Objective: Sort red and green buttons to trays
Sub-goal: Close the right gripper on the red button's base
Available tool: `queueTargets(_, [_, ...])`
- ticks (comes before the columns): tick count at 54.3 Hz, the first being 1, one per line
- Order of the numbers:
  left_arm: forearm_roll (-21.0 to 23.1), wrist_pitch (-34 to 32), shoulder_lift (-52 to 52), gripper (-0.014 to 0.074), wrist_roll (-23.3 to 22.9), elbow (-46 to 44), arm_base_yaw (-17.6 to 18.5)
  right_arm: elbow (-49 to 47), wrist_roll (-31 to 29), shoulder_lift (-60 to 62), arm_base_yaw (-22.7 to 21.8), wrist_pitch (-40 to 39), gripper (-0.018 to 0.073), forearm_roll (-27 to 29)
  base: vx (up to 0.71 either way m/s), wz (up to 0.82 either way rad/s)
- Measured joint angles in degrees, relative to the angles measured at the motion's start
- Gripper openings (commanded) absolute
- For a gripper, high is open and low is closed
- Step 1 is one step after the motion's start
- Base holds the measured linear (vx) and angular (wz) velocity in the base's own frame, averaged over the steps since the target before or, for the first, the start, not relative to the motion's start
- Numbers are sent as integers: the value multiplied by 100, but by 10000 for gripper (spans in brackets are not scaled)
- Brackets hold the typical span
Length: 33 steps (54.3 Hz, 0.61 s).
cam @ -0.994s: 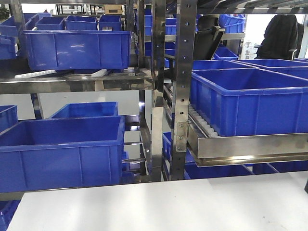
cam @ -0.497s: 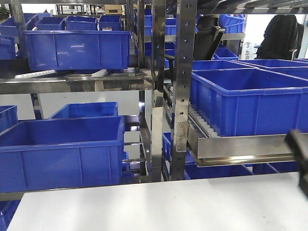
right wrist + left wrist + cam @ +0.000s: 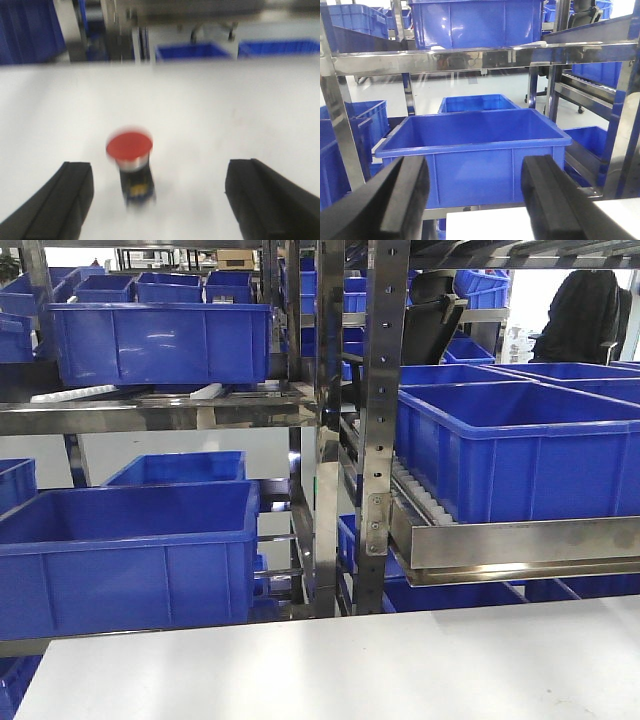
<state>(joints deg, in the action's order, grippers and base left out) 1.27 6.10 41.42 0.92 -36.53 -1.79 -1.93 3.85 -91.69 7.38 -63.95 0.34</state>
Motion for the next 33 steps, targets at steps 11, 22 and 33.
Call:
queueTargets(11, [0,0,0,535,0,0,0,-420,6,-1314,0,-54,580,-417,0,0])
queueTargets(22, [0,0,0,535,0,0,0,-1157,6,-1910,0,-121,580,-740,0,0])
queueTargets(33, [0,0,0,535,0,0,0,-1784,6,-2484,0,-133,501,-578,0,0])
